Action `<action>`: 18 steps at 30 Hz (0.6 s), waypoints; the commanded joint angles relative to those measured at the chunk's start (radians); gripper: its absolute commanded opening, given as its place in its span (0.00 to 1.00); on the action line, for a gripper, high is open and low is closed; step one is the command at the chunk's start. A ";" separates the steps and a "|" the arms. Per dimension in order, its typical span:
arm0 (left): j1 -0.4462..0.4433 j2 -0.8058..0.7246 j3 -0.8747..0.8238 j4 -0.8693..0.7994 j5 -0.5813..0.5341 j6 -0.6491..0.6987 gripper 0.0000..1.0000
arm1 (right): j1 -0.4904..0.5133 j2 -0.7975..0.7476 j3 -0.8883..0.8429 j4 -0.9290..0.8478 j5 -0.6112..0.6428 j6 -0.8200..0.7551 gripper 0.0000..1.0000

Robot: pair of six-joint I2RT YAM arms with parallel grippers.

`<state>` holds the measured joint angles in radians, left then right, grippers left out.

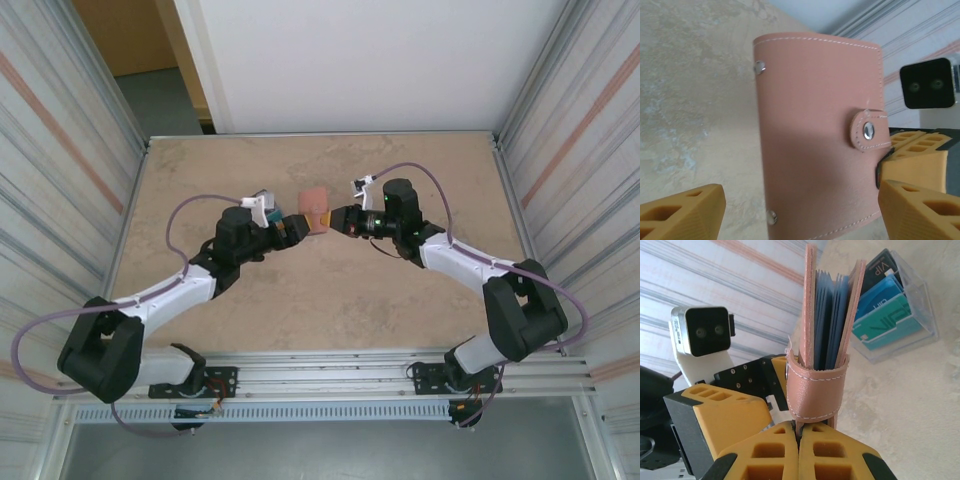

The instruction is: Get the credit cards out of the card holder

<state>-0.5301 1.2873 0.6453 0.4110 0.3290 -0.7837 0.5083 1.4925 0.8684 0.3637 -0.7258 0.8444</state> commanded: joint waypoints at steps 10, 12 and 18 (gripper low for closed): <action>0.023 0.036 -0.016 0.155 0.105 -0.050 0.66 | 0.024 0.001 0.043 0.090 -0.072 0.046 0.00; 0.022 0.034 -0.019 0.169 0.111 -0.054 0.60 | 0.024 -0.001 0.040 0.089 -0.071 0.045 0.00; 0.023 0.019 -0.022 0.176 0.134 -0.047 0.43 | 0.024 0.001 0.032 0.090 -0.065 0.044 0.00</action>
<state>-0.5053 1.3174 0.6300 0.5404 0.4156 -0.8387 0.5251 1.4956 0.8707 0.4038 -0.7650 0.8825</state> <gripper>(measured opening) 0.445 0.057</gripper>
